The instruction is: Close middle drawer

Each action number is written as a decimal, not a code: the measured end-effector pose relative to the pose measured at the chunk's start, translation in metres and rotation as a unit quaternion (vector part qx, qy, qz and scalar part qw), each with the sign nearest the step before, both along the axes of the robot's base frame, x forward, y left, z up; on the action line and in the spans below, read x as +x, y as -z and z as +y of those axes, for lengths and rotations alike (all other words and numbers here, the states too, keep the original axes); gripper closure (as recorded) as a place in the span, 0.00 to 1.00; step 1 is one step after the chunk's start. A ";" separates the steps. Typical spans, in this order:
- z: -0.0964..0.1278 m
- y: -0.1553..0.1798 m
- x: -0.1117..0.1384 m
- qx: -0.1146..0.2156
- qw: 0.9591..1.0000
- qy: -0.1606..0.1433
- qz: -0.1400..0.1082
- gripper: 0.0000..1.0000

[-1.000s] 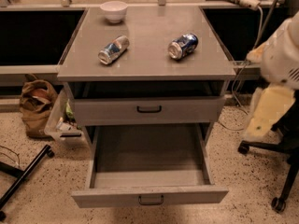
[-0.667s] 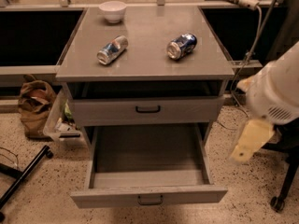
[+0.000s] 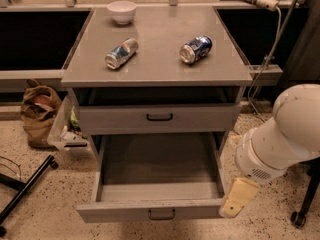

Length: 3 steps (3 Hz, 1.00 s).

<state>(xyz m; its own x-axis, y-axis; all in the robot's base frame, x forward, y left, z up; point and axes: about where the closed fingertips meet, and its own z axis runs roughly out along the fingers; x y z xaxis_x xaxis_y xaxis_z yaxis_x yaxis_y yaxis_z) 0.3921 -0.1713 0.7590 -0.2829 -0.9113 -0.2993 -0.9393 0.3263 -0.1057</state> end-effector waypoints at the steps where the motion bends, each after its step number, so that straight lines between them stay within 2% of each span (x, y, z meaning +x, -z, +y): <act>1: 0.000 0.000 0.000 0.000 1.000 0.000 0.000 0.00; 3: 0.001 0.012 -0.003 0.002 1.000 0.002 0.008 0.00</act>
Offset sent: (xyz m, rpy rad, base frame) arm -0.0039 0.0020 -0.0201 0.0181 0.0382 -0.0030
